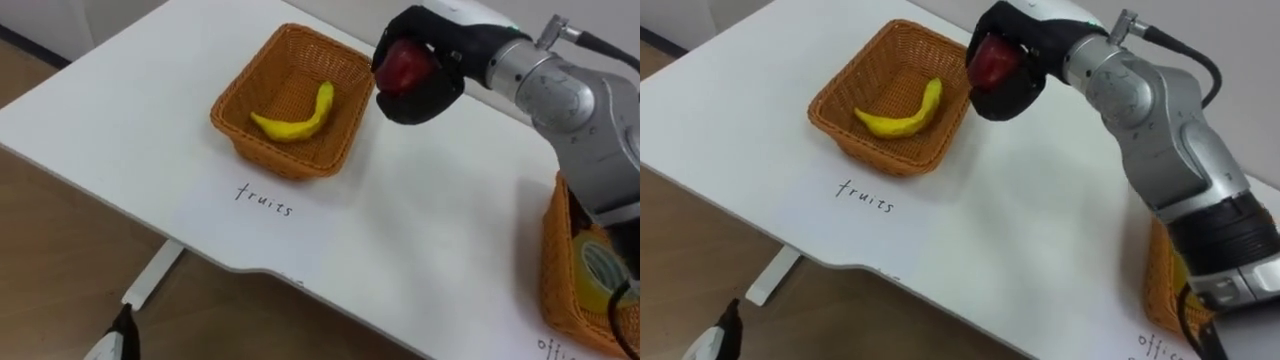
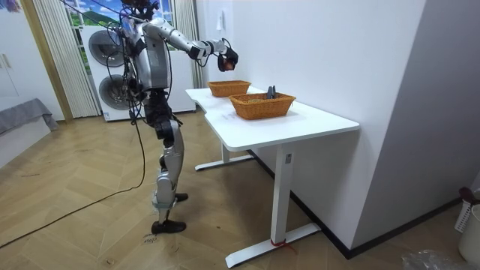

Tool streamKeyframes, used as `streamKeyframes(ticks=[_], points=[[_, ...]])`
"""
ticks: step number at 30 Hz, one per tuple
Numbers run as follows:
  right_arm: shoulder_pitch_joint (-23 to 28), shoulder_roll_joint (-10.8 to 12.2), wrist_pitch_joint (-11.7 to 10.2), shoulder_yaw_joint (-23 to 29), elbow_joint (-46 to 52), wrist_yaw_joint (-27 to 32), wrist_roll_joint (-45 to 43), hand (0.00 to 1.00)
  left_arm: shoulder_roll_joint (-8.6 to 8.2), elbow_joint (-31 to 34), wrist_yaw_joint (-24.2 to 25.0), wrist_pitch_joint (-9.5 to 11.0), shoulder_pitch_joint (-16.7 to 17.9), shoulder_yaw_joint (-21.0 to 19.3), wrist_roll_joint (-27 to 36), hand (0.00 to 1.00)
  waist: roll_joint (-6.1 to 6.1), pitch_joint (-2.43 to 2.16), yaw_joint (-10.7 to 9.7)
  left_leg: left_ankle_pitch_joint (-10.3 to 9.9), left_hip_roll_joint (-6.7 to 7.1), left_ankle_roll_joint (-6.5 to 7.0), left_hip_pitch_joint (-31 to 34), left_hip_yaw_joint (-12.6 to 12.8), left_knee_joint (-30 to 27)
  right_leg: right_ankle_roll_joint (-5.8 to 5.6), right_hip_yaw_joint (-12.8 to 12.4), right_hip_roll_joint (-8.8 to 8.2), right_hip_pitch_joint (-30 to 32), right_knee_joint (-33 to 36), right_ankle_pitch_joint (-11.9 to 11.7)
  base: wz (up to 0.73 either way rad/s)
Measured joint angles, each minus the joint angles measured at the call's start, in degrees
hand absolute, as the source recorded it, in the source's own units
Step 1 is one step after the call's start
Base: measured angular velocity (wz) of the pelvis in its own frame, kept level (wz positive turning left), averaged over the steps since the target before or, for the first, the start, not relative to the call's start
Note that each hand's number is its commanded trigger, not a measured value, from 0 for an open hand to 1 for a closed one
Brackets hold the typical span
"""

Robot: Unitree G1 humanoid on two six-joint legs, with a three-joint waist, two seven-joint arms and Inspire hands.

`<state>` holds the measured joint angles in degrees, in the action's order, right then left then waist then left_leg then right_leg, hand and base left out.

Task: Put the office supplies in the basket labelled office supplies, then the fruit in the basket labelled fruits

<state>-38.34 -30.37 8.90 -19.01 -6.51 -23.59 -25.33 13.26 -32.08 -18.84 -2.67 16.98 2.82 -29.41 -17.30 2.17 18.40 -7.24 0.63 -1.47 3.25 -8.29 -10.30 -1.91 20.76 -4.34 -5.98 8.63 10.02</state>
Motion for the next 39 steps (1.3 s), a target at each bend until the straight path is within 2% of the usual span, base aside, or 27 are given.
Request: streamKeyframes(ticks=[3, 6, 7, 13, 19, 24, 26, 27, 29, 30, 34, 35, 39], points=[[-0.04, 1.71, -0.03, -1.14, -1.83, 0.48, -0.22, 1.00, 0.45, -0.01, 0.69, 0.00, 0.01, -0.08, -0.01, 0.00, -1.01, 0.39, 1.08, -0.01, 0.12, -0.01, 0.53, -0.88, -0.11, -0.01, 1.33, 0.00, 0.04, 0.00, 0.01, 0.15], [-0.09, 2.38, -0.04, -2.83, -3.41, 0.35, -0.40, 1.00, 1.19, -0.02, 0.77, -0.05, 0.09, -0.24, -0.05, 0.00, -1.97, 0.50, 1.93, -0.03, 0.35, -0.04, 1.81, -2.23, -0.78, -0.01, 2.22, 0.11, 0.42, -0.01, 0.01, 0.26], [-0.18, 2.68, 0.00, -2.83, -4.15, 0.34, -0.44, 1.00, 1.18, -0.02, 0.77, -0.18, 0.03, -0.26, -0.03, 0.00, -2.02, 0.53, 2.13, -0.04, 0.55, -0.07, 2.36, -3.00, -1.19, -0.01, 2.95, 0.12, 0.44, -0.01, 0.01, 0.28], [-1.82, 3.12, -0.06, -4.52, -7.46, 0.46, -0.43, 1.00, 1.44, -0.02, 0.76, -1.16, 0.48, -0.32, -0.03, 0.00, -2.04, 0.51, 3.64, -0.02, 1.06, -0.08, 3.18, -4.67, -1.66, -0.01, 3.07, 0.13, 0.29, -0.07, 0.01, 0.17], [-2.17, 3.20, -0.57, -5.04, -11.08, 1.16, 0.31, 1.00, 1.37, 0.90, 0.78, -1.62, 0.42, -0.29, 0.07, 0.00, -1.85, 0.65, 5.52, -0.03, 1.21, -0.08, 3.34, -5.51, -1.92, -0.01, 3.95, 0.18, 0.03, -0.06, 0.01, 0.08], [-2.16, 3.20, -1.17, -5.20, -13.66, 2.32, 0.60, 1.00, 1.38, 1.07, 0.79, -1.69, 0.12, -0.33, 0.02, 0.00, -1.72, 0.73, 6.11, -0.05, 1.33, -0.14, 3.84, -6.14, -2.41, -0.01, 4.74, 0.25, 0.05, -0.07, 0.01, 0.06], [-2.17, 3.20, -1.41, -5.31, -14.62, 2.86, 0.60, 0.75, 1.42, 1.15, 0.94, -2.04, 0.12, -0.29, 0.01, 0.00, -1.75, 0.71, 6.33, -0.05, 1.34, -0.14, 4.04, -6.18, -2.51, -0.02, 5.05, 0.25, 0.16, -0.09, 0.01, 0.00], [-2.17, 3.20, -1.35, -5.63, -15.53, 3.16, 0.59, 0.57, 1.45, 1.23, 1.11, -2.07, 0.11, -0.29, 0.01, 0.00, -1.76, 0.70, 6.62, -0.05, 1.34, -0.14, 4.05, -6.19, -2.55, -0.02, 5.53, 0.25, 0.15, -0.09, 0.01, 0.00], [-2.17, 3.19, -1.33, -6.44, -16.40, 3.55, 0.58, 0.03, 1.51, 1.39, 1.63, -2.09, 0.10, -0.32, 0.01, 0.00, -1.76, 0.70, 6.90, -0.05, 1.34, -0.16, 4.10, -6.25, -2.58, -0.02, 6.26, 0.24, 0.13, -0.09, 0.01, 0.00], [-2.16, 3.20, -1.34, -6.86, -16.47, 3.54, 0.39, 0.00, 1.53, 1.56, 1.87, -2.10, 0.14, -0.30, 0.01, 0.00, -1.81, 0.66, 7.01, -0.04, 1.34, -0.17, 4.14, -6.28, -2.59, -0.02, 6.24, 0.24, 0.13, -0.09, 0.01, 0.00], [-2.17, 3.28, -1.33, -6.92, -16.45, 3.59, 0.35, 0.00, 1.69, 1.85, 2.15, -2.43, 0.32, -0.11, -0.04, 0.00, -1.80, 0.66, 7.19, -0.03, 1.35, -0.18, 4.17, -6.36, -2.61, -0.02, 6.36, 0.24, 0.10, -0.08, 0.01, 0.00], [-2.17, 3.28, -1.30, -6.92, -16.46, 3.65, 0.33, 0.00, 1.78, 1.84, 2.15, -2.50, 0.37, 0.18, -0.04, 0.00, -1.64, 0.80, 7.20, -0.03, 1.35, -0.18, 4.16, -6.36, -2.61, -0.02, 6.35, 0.24, 0.10, -0.08, 0.01, 0.00], [-2.18, 3.28, -1.34, -6.92, -16.56, 4.19, 0.16, 0.00, 2.03, 1.84, 2.39, -3.57, 0.50, 0.71, -0.01, 0.00, -1.55, 0.84, 7.18, -0.03, 1.36, -0.18, 4.17, -6.37, -2.63, -0.02, 6.36, 0.24, 0.08, -0.08, 0.01, 0.00]])
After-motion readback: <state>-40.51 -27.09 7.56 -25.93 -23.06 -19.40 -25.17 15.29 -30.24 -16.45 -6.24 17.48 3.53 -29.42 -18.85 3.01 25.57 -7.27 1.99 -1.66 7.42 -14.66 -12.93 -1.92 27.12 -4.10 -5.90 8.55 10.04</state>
